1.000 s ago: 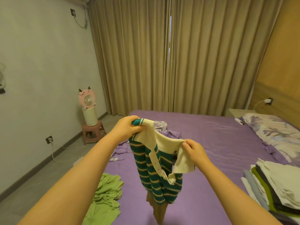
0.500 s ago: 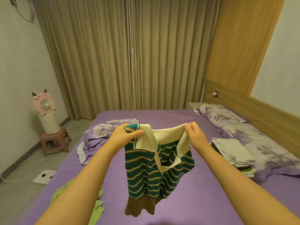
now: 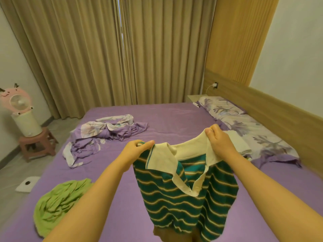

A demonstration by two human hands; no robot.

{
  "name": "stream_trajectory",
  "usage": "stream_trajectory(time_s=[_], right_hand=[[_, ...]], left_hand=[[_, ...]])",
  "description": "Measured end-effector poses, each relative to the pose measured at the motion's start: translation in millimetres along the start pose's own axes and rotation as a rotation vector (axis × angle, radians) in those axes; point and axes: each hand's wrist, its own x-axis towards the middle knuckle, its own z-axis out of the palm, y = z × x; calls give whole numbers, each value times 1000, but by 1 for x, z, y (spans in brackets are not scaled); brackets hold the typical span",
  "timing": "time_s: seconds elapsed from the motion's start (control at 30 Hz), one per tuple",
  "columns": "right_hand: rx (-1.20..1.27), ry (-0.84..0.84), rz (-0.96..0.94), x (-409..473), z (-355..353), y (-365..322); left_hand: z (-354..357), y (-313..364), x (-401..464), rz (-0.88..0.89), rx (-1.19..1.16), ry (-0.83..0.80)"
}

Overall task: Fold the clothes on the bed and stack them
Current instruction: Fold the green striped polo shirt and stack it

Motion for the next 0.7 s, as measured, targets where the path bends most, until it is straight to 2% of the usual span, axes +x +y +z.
stream_trajectory(time_s=[0.37,0.6,0.7], right_hand=[[-112,-445,236,35,114,144],[-113,-637,278,67,165,204],[-162,-653,271,86,179,214]], left_hand=[[96,-129,51,-352,312,-145],[131,-174,92,-470,451,-197],[129,-181,113,-476,495,-187]])
